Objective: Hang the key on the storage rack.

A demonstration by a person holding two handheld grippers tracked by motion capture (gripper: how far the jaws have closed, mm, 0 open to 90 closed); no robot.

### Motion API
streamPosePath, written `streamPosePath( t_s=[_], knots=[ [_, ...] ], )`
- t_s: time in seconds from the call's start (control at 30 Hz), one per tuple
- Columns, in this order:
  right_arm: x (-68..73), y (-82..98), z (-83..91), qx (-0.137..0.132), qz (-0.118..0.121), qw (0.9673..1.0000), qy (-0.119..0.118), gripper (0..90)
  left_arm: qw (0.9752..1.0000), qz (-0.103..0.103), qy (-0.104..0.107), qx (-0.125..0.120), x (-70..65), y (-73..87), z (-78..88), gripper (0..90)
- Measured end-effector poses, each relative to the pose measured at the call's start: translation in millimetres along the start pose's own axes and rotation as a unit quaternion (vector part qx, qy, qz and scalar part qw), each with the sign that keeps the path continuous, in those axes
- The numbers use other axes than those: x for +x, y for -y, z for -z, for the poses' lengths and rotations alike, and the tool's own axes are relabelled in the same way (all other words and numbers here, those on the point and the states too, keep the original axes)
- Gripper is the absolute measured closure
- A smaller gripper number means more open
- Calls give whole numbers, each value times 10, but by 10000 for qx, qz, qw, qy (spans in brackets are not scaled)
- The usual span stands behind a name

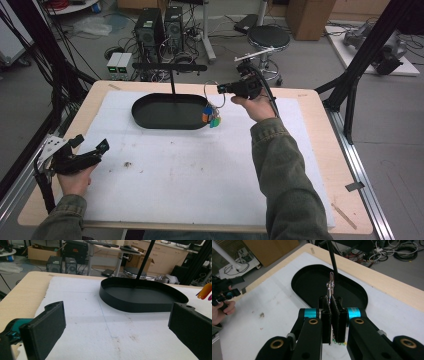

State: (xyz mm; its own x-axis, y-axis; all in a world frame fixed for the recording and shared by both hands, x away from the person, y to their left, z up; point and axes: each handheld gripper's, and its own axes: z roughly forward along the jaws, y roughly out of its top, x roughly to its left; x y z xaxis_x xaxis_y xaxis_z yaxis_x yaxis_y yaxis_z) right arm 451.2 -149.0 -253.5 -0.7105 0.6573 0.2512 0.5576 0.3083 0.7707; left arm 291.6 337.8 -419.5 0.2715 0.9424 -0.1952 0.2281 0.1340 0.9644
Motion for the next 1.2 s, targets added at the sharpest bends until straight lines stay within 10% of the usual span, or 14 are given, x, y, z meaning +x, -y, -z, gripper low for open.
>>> streamPosePath(
  t_s=[1.2],
  knots=[
    [-247, -483, -498, 140, -135, 9996, -201, 871, 10000, 48, -9, 15, 46, 12, 16, 17]
  ],
)
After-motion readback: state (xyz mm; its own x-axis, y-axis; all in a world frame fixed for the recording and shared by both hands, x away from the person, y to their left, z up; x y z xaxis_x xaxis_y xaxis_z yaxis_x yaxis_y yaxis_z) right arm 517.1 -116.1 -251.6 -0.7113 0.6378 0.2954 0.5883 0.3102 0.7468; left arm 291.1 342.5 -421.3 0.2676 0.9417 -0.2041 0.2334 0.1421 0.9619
